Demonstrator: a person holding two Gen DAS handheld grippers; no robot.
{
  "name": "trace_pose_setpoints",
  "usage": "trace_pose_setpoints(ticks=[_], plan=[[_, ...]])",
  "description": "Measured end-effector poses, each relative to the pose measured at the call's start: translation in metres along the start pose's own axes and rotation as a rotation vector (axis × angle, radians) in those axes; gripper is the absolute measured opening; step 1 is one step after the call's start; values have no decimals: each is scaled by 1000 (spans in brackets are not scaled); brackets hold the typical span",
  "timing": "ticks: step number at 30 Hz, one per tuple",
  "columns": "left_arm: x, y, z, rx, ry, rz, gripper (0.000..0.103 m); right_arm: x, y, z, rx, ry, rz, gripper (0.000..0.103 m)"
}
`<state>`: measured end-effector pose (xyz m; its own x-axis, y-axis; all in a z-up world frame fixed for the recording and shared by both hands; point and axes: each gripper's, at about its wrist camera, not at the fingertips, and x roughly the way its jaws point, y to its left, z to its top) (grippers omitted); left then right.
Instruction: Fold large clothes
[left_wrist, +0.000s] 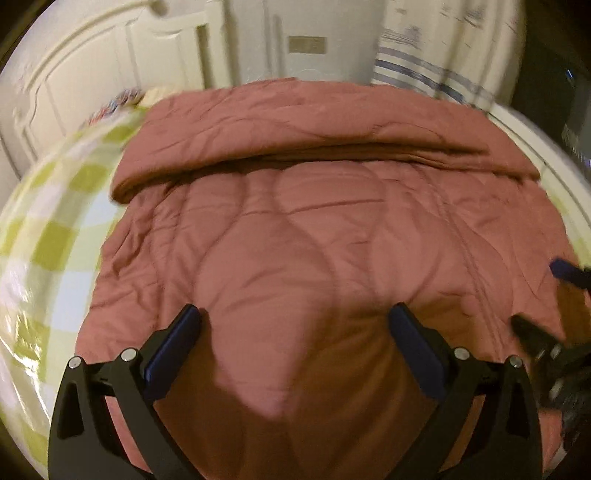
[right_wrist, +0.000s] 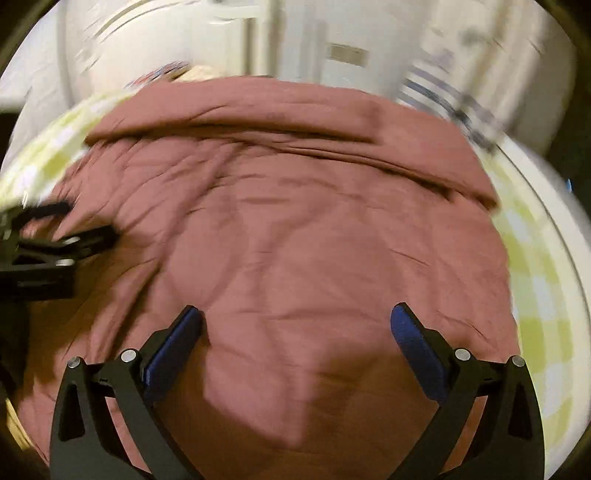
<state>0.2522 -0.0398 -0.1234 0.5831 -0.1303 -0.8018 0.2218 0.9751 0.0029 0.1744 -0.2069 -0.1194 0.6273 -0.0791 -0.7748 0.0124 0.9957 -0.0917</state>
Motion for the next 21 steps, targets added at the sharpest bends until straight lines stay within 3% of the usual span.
trace_pose_setpoints(ticks=[4,7,10,13,16,19,21], plan=[[-26,43,-13,-121,-118,135,101,-9,-52,-6,193,-14,-99,98],[-28,78,-23,-232,-102,126,101,-11,-86,-20,309,12,-183,98],[-22,96,-23,-320,-62,92,101,-9,-98,-29,371,30,-151,98],[-24,98,-21,-320,-79,125,101,-11,-93,-29,340,15,-144,98],[-40,87,-25,-294,-148,145,101,-21,-87,-30,343,-35,-104,98],[-61,68,-35,-256,-195,63,101,-32,-79,-30,317,-89,-42,98],[-68,46,-40,-191,-203,24,101,-39,-60,-27,216,-102,4,98]])
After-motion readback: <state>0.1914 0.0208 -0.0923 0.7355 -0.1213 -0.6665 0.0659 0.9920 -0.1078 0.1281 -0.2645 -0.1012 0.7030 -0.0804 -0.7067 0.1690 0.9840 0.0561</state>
